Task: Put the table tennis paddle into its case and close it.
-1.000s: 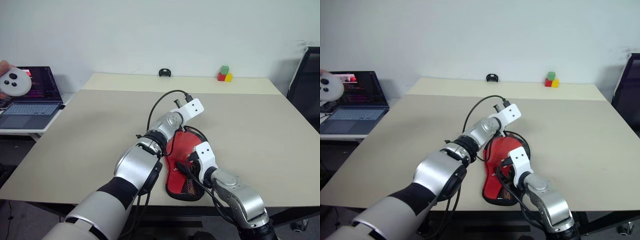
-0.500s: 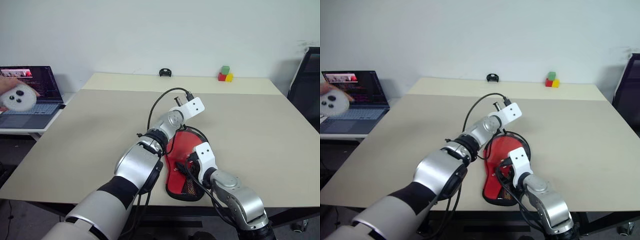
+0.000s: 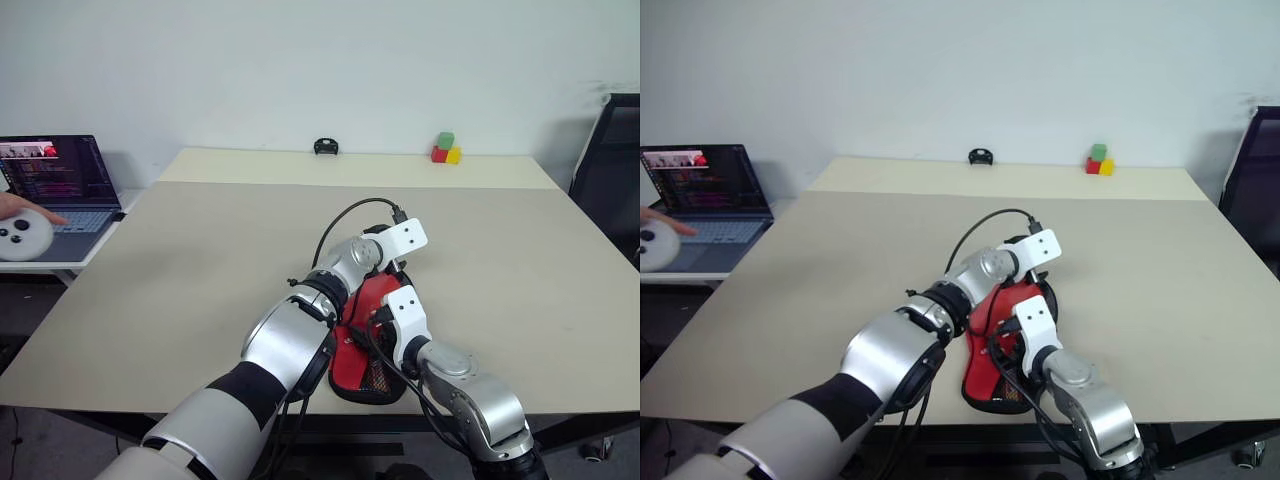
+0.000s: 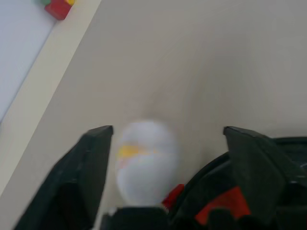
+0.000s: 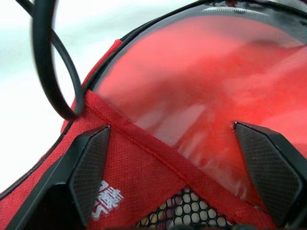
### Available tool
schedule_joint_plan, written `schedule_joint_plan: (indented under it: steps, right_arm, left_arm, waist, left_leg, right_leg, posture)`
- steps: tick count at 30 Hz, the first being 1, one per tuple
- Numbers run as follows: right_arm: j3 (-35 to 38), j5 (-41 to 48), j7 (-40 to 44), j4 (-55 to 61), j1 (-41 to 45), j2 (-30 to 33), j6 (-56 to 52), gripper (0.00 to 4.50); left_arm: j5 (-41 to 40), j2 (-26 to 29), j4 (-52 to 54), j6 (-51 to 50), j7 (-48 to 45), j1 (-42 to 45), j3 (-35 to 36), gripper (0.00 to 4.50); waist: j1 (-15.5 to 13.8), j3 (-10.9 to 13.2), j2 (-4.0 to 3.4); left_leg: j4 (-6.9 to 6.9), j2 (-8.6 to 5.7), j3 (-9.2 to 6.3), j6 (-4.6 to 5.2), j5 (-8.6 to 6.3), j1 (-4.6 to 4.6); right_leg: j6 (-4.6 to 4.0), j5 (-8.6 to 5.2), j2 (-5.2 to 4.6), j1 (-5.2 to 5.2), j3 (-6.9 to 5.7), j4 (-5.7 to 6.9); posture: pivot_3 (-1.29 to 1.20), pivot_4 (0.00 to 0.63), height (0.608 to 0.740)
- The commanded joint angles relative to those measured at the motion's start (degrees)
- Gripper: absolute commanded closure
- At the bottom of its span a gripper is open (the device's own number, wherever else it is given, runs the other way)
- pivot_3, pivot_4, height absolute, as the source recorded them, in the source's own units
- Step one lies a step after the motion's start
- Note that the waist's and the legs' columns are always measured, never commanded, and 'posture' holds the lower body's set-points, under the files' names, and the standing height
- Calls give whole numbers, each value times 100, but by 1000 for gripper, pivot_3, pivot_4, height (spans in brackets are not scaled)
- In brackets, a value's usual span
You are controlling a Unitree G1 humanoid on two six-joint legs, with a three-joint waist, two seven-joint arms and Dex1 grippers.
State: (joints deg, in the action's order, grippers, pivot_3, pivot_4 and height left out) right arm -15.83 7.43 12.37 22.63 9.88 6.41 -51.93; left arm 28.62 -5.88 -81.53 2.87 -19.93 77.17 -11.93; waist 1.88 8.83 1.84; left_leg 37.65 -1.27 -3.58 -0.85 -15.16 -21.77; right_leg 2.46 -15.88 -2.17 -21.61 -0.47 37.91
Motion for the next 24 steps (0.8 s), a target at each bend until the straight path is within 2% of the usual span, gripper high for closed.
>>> schedule_joint_plan:
  steps: [1, 7, 15, 24]
  right_arm:
    - [-434, 122, 176, -960, -366, 14, -824, 0]
    - [-408, 126, 230, -1103, -207, 18, -781, 0]
    - [-103, 191, 483, -1261, 163, 169, -701, 0]
    - [639, 832, 1013, -452, 248, 535, -979, 0]
  left_arm:
    - [-55, 74, 203, 155, -165, 73, 3, 35]
    - [-154, 187, 250, 419, -297, 169, 67, 35]
    - [-1080, 755, 519, 1044, -979, 357, 821, 35]
    - [-1791, 1581, 1606, 1348, -2217, -780, 953, 35]
  waist:
    - [0, -2, -3]
    - [9, -3, -4]
    - [43, -2, -5]
    - [-8, 0, -11]
  left_leg:
    - [-3, 0, 0, 0, 0, 2]
    - [-11, 2, 0, 0, 1, 10]
    - [-15, 16, 2, -1, 2, 41]
    - [-59, 5, 9, -7, 6, 58]
  right_leg:
    - [0, 0, 0, 0, 0, 0]
    - [-1, 0, 0, 2, 1, 1]
    - [-1, -1, -1, 22, 4, 1]
    - [-4, -2, -6, 27, 10, -8]
  posture:
    - [0, 150, 740]
    - [0, 150, 740]
    - [0, 150, 740]
    - [0, 150, 740]
